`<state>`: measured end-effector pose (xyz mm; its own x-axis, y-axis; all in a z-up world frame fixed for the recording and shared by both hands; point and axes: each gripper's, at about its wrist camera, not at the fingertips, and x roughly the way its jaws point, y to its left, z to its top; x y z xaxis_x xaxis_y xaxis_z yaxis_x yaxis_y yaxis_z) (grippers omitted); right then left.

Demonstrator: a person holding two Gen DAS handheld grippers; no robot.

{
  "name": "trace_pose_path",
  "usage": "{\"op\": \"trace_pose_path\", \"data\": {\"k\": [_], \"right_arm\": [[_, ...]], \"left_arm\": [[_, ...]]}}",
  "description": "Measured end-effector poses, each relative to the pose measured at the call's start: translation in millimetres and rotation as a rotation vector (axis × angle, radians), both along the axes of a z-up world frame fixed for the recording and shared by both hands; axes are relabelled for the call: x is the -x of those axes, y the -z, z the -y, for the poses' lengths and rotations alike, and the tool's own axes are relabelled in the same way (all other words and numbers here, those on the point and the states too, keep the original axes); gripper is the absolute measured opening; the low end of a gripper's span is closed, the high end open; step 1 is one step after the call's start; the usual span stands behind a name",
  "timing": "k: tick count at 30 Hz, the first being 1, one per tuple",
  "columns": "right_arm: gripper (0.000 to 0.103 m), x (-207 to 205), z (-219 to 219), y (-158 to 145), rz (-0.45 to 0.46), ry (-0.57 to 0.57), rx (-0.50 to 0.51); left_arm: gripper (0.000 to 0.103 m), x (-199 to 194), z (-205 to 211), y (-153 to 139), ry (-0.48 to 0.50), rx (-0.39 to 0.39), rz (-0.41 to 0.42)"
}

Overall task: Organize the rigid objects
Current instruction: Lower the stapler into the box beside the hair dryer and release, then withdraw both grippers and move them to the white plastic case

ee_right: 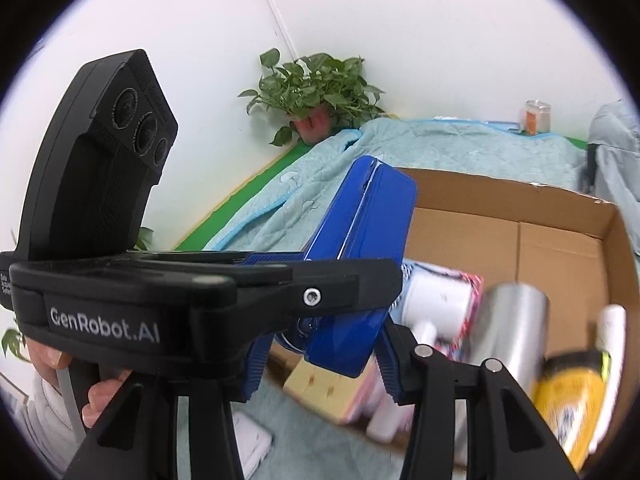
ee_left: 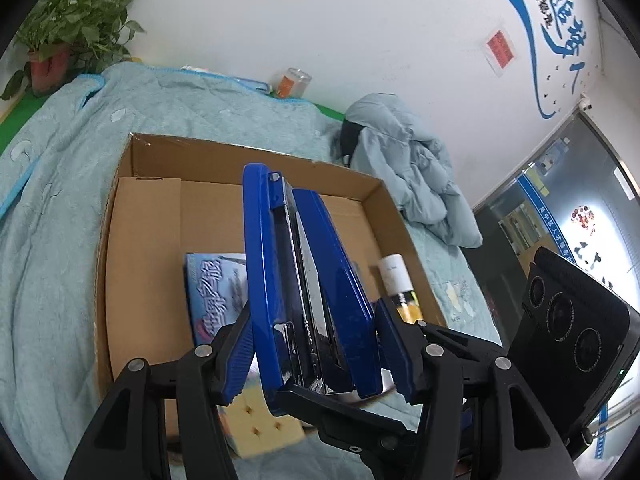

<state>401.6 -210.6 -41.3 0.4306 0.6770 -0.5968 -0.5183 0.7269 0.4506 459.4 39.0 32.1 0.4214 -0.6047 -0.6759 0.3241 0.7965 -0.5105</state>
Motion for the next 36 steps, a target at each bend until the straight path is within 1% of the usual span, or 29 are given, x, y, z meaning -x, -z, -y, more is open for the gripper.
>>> {"op": "trace_pose_path", "data": {"k": [3,6,10,12,15,17,18,20,21,22,23,24,26,28,29,30,31,32,33,34,35,36], "right_arm": [[0.045,-24,-11,12,-0.034,-0.014,0.003],[0.045,-41,-19,28,-0.091,-0.024,0.004],[0.045,-47,-26,46,-0.146,-0.021,0.016],[0.045,-46,-28,55,-0.167,-0.024,0.02],[0.046,-46,-31,62,-0.196,-0.022,0.023],[0.048,-42,-30,62,-0.203,-0.01,0.037],[0.051,-39,-29,60,-0.2,0.002,0.048],[0.057,-35,-30,55,-0.173,0.031,0.086],[0.068,-30,-28,51,-0.145,0.045,0.102],[0.081,-24,-23,44,-0.117,0.062,0.103],[0.083,-14,-16,36,-0.083,0.085,0.094],[0.083,-8,-11,31,-0.063,0.099,0.087],[0.083,10,1,20,-0.017,0.136,0.087],[0.084,27,8,17,0.017,0.178,0.11],[0.084,34,11,18,0.025,0.2,0.129],[0.084,41,15,21,0.018,0.219,0.15],[0.084,46,17,26,0.001,0.228,0.163],[0.082,50,19,31,-0.019,0.232,0.17],[0.055,57,23,35,-0.018,0.246,0.174],[0.024,64,25,35,-0.003,0.275,0.204],[0.022,70,26,36,0.012,0.315,0.253],[0.022,74,29,36,0.018,0.347,0.268]], "left_arm": [[0.054,-32,-6,21,0.002,-0.003,-0.051],[0.054,-50,-11,45,0.005,0.011,-0.103],[0.054,-58,-14,76,0.005,0.027,-0.16],[0.055,-59,-16,87,-0.001,0.031,-0.182],[0.056,-61,-20,99,-0.013,0.041,-0.221],[0.058,-57,-19,102,-0.015,0.028,-0.234],[0.06,-54,-20,100,-0.031,-0.003,-0.218],[0.075,-45,-25,90,-0.071,-0.033,-0.157],[0.078,-39,-30,83,-0.093,-0.037,-0.119],[0.086,-31,-32,74,-0.107,-0.042,-0.086],[0.093,-21,-35,65,-0.125,-0.051,-0.041],[0.095,-14,-38,58,-0.141,-0.06,-0.007],[0.101,9,-42,45,-0.181,-0.093,0.09],[0.102,28,-40,37,-0.219,-0.126,0.151],[0.093,37,-41,35,-0.237,-0.138,0.176],[0.08,47,-40,35,-0.242,-0.151,0.199],[0.036,54,-40,34,-0.224,-0.174,0.202],[0.003,59,-35,36,-0.199,-0.201,0.194],[0.003,65,-30,38,-0.194,-0.227,0.192],[0.003,75,-26,38,-0.204,-0.246,0.22],[0.011,84,-21,37,-0.209,-0.26,0.249],[0.023,93,-17,36,-0.208,-0.275,0.271]]}}
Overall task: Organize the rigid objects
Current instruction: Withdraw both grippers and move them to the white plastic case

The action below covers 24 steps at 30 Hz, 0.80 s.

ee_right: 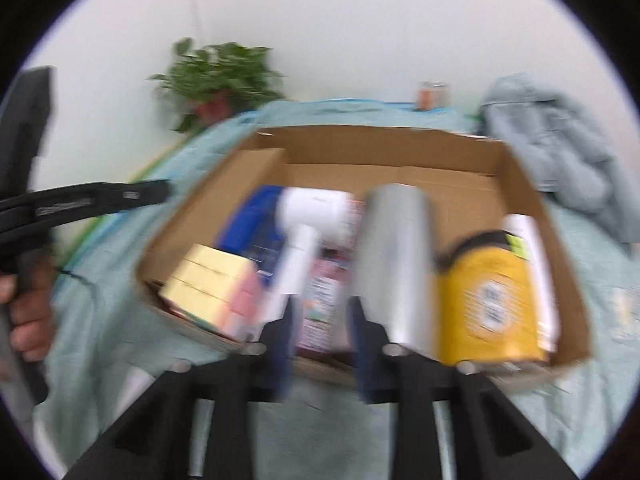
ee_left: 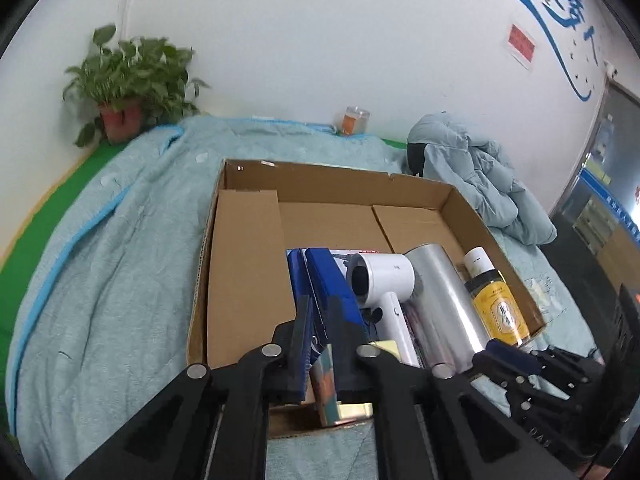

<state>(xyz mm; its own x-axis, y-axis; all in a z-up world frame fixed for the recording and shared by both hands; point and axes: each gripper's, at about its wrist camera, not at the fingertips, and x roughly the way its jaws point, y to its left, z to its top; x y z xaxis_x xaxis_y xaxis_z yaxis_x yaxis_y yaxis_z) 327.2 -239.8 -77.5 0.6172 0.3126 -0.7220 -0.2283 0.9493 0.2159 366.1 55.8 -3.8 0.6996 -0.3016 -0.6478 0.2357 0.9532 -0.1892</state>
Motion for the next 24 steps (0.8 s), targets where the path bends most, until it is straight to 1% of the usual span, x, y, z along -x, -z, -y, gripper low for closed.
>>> {"op": "trace_pose_path", "data": {"k": [1,2,3,4,5,6,8,12,14,16,20,23,24], "right_arm": [[0.026,4,2,-1,0.008,0.013,-0.007],[0.036,8,4,-3,0.022,0.02,-0.002],[0.073,13,3,-5,0.044,0.024,0.018],[0.092,15,1,-6,0.06,0.024,0.024],[0.102,19,1,-8,0.084,0.028,0.015],[0.102,23,0,-11,0.108,0.032,0.012],[0.102,28,-2,-12,0.116,0.017,0.022],[0.102,35,-6,-12,0.102,0.004,0.01],[0.102,38,-7,-9,0.086,-0.005,0.008],[0.102,43,-7,-5,0.067,-0.009,-0.004],[0.102,56,-11,2,0.038,-0.035,-0.025],[0.102,67,-15,7,0.017,-0.065,-0.041],[0.102,71,-17,8,0.008,-0.082,-0.051]], "left_arm": [[0.072,5,5,0,-0.01,-0.018,0.003],[0.098,10,8,-1,-0.036,-0.035,0.004],[0.1,19,8,0,-0.071,-0.018,0.038],[0.102,25,8,1,-0.083,0.002,0.053],[0.102,30,8,3,-0.089,0.014,0.055],[0.102,34,10,5,-0.084,0.021,0.048],[0.102,44,14,8,-0.067,0.031,0.039],[0.102,65,14,10,-0.067,0.013,0.035],[0.102,73,11,12,-0.083,0.006,0.018],[0.102,82,5,15,-0.121,-0.002,-0.023],[0.102,95,-2,23,-0.114,0.012,-0.083],[0.102,102,-8,33,-0.108,-0.025,-0.121],[0.102,105,-10,41,-0.102,-0.048,-0.148]]}}
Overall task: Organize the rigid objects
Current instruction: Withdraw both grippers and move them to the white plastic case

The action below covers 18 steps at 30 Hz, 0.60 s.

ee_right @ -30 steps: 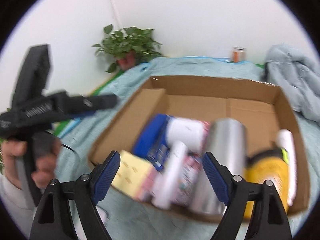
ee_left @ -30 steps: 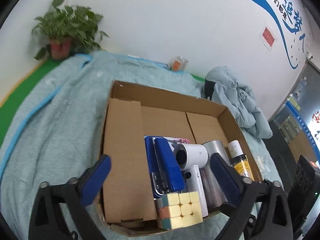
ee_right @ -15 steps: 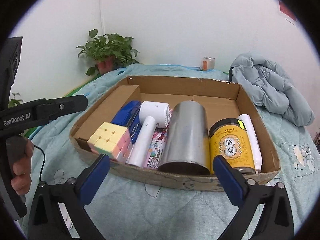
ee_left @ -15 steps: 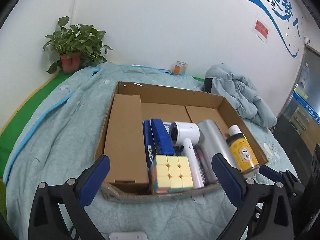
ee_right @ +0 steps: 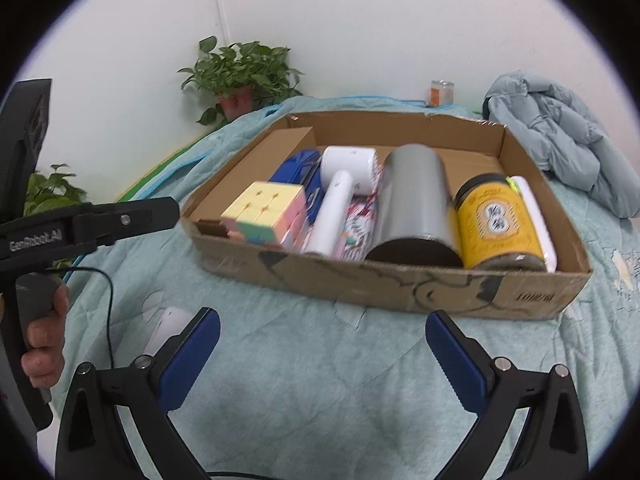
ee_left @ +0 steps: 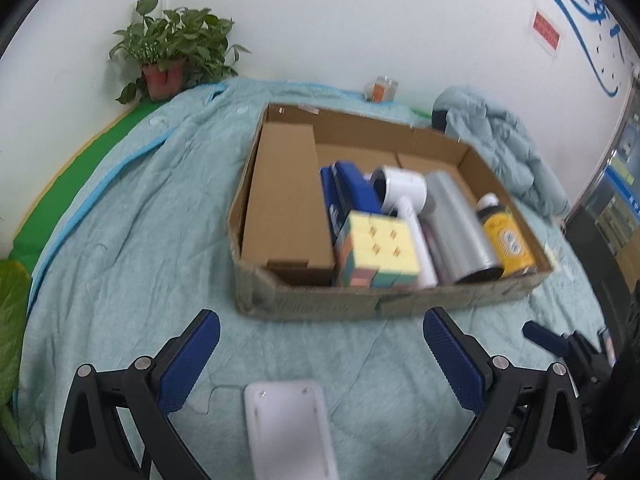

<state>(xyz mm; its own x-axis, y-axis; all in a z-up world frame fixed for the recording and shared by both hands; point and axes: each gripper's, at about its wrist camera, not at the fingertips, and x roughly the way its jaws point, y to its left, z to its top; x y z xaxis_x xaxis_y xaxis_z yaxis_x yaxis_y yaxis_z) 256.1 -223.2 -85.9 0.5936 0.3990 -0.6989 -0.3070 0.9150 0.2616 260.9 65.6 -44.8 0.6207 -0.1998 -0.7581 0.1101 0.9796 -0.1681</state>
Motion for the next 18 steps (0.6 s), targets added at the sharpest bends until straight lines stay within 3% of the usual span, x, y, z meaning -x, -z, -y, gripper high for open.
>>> {"op": "trace_pose_path", "data": {"k": [6,12,14,17,18], "right_arm": [[0.102,23,-9,17,-0.072,-0.108,-0.067],[0.102,41,-27,33,-0.148,-0.218,-0.102],[0.102,44,-31,36,-0.166,-0.24,-0.112],[0.102,48,-34,40,-0.188,-0.259,-0.124],[0.102,49,-34,42,-0.197,-0.26,-0.129]], "left_arm": [[0.102,8,-17,52,0.008,-0.028,-0.151],[0.099,12,-9,83,0.059,-0.082,-0.232],[0.09,10,-2,90,0.082,-0.046,-0.282],[0.084,12,7,98,0.078,-0.054,-0.318],[0.082,13,9,99,0.079,-0.023,-0.335]]}}
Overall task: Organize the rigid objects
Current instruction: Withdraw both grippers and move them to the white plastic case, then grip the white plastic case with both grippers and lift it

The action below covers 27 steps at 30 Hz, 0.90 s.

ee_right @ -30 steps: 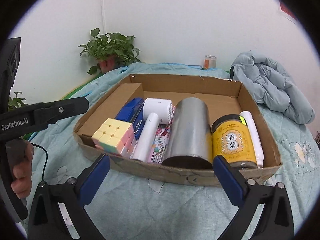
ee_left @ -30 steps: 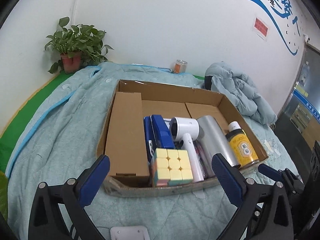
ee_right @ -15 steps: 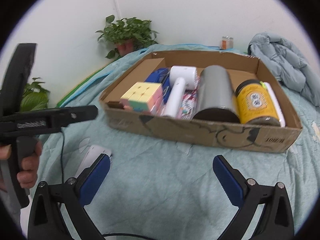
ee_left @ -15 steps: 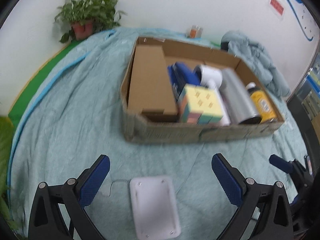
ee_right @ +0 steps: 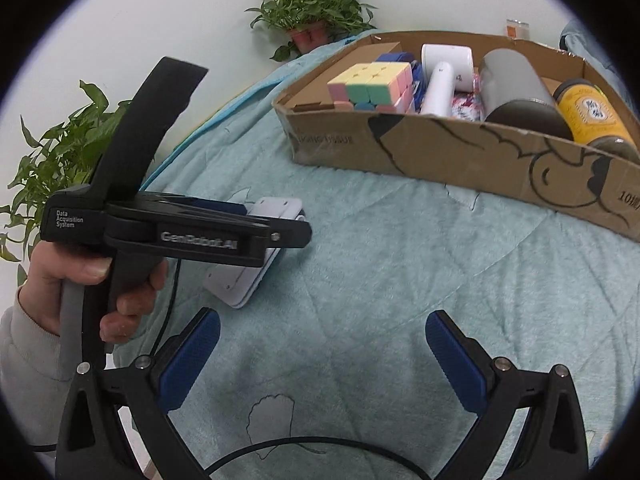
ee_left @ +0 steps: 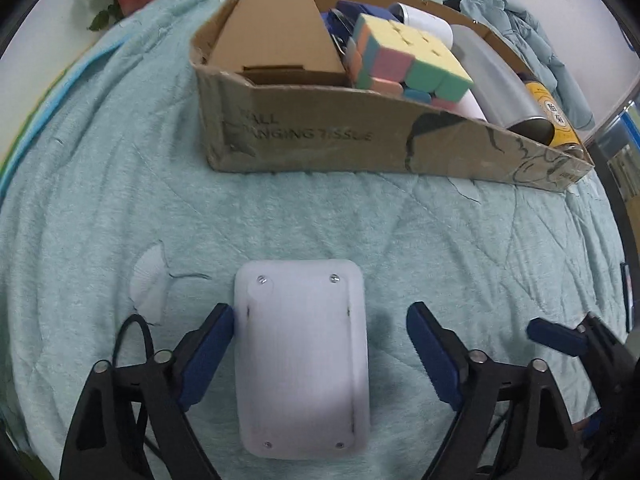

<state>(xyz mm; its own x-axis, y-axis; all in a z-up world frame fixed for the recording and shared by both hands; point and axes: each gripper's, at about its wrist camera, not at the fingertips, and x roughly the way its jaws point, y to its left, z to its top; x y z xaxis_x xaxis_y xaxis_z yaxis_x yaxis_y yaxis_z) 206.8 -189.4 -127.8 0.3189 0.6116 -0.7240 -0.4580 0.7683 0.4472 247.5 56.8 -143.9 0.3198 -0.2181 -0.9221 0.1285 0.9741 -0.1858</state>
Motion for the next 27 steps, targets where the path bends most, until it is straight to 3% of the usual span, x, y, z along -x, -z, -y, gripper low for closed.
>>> {"op": "trace_pose_path", "data": {"k": [2,4,7,13,15,20,24,25,27], "right_arm": [[0.102,1,1,3,-0.014,-0.002,-0.001],[0.102,3,5,7,-0.026,0.004,-0.001],[0.102,4,14,12,-0.054,0.028,-0.002],[0.102,7,19,14,-0.084,0.024,-0.008],[0.102,12,13,15,-0.101,-0.007,-0.014],[0.102,23,-11,12,-0.096,-0.066,-0.023],[0.101,17,-16,15,-0.103,-0.057,0.0],[0.1,15,-16,16,-0.108,-0.054,0.008],[0.1,12,-15,16,-0.117,-0.06,-0.006]], "left_arm": [[0.075,2,3,2,-0.005,0.086,-0.05],[0.075,7,11,1,-0.008,0.195,-0.093],[0.075,18,23,-1,0.032,0.282,-0.131],[0.075,35,7,-3,0.019,0.263,-0.139],[0.066,34,1,4,-0.001,0.226,-0.173],[0.059,45,9,3,0.042,0.24,-0.2],[0.058,51,19,6,0.093,0.303,-0.25],[0.053,52,21,7,0.099,0.326,-0.259],[0.052,49,22,9,0.08,0.36,-0.26]]}}
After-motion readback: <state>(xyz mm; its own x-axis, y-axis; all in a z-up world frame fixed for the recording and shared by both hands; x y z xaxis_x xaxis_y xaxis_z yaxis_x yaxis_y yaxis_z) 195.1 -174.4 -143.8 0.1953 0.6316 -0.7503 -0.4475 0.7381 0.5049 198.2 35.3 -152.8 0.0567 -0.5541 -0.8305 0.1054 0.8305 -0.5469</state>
